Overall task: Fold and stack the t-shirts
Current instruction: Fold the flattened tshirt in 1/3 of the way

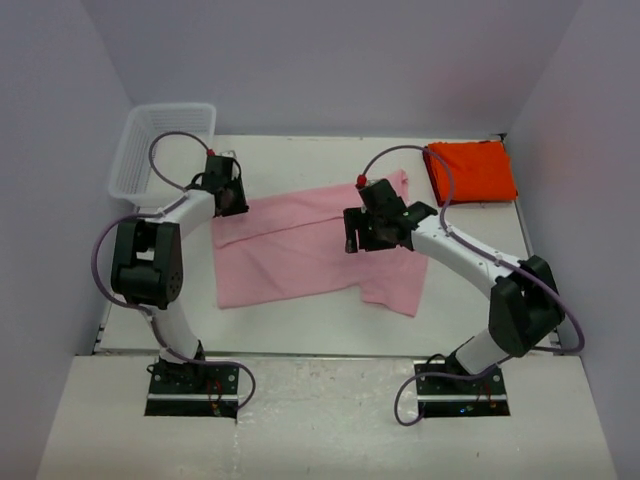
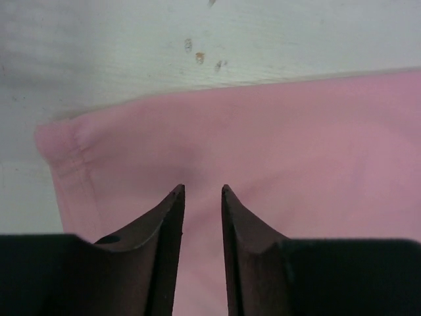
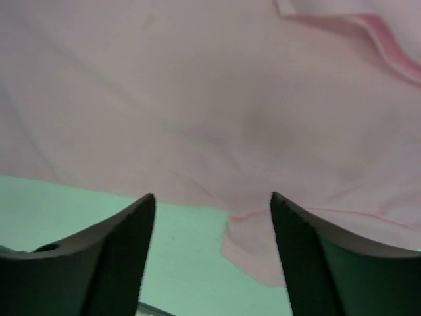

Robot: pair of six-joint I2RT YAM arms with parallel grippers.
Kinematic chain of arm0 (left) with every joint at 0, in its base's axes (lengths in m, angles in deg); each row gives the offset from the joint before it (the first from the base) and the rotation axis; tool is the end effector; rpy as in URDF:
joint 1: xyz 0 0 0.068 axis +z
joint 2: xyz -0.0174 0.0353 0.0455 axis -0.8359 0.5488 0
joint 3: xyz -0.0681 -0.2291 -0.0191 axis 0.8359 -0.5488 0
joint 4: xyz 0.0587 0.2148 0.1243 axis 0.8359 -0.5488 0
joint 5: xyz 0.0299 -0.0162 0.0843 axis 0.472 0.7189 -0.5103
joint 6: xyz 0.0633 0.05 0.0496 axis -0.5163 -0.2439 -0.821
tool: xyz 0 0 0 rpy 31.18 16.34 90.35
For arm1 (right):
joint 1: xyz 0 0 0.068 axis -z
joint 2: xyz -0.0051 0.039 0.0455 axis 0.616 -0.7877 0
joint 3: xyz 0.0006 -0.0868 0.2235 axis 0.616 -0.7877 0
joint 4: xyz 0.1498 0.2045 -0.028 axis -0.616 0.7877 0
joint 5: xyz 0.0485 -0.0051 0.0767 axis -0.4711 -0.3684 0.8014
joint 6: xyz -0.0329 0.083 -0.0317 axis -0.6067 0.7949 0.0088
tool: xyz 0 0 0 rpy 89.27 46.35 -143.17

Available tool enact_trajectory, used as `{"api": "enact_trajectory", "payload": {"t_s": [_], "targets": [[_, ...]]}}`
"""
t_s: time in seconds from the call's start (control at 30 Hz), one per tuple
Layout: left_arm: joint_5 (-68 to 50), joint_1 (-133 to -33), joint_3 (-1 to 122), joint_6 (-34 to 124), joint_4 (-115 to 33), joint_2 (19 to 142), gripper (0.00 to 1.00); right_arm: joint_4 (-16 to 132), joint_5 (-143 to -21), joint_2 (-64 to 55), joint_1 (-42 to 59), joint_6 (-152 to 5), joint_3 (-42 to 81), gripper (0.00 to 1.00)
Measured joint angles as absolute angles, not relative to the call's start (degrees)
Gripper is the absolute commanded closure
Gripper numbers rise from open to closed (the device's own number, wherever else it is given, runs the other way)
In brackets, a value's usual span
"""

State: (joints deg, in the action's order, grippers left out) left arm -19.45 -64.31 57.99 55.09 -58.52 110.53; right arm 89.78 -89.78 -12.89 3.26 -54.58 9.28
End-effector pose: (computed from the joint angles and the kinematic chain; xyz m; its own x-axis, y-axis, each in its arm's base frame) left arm 0.4054 -0.0508 0.1168 -0.7651 -0.2635 -0.5876 -0.1804 0.9636 -0.1972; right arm 0.2861 0.1975 0.1665 -0.8639 -0.0700 -0.4988 -0.2104 0.9499 0.2311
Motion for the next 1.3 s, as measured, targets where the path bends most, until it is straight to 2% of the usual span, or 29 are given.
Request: {"api": "enact_trajectory", "payload": {"t_s": [0.13,0.23,0.37,0.53,0.8,0.97,1.03,1.3], "targets": [[-21.33,-66.93,57.99,55.59,-58.5,105.85,0.62,91.35,-94.31,-12.48,3.57,-56.48,16.34,0.21],[-23.71,-68.79,57.69,55.94,-58.41,104.21,0.62,92.31,-95.71,-15.65,5.54,-57.44,20.53,0.21],[-26.86,-71.13,55.13,57.21,-58.66,103.84,0.66,92.49,-95.86,-22.86,9.6,-58.34,23.35,0.29],[-28.63,-73.31,52.4,58.19,-59.27,103.34,0.74,93.12,-95.49,-28.57,14.28,-59.06,23.05,0.32],[-30.62,-73.82,49.21,61.14,-58.79,99.95,0.83,91.79,-95.44,-28.81,21.14,-59.65,21.41,0.34],[-32.09,-74.17,45.82,62.67,-58.57,99.38,0.83,91.33,-95.14,-28.96,22.52,-59.56,18.04,0.36],[-32.44,-74.17,44.86,62.82,-58.55,99.32,0.83,91.09,-94.55,-29.11,22.65,-59.52,17.8,0.45],[-32.57,-74.17,44.22,62.85,-58.35,99.14,0.83,90.0,-92.75,-30.73,23.17,-58.97,18.43,0.46]]}}
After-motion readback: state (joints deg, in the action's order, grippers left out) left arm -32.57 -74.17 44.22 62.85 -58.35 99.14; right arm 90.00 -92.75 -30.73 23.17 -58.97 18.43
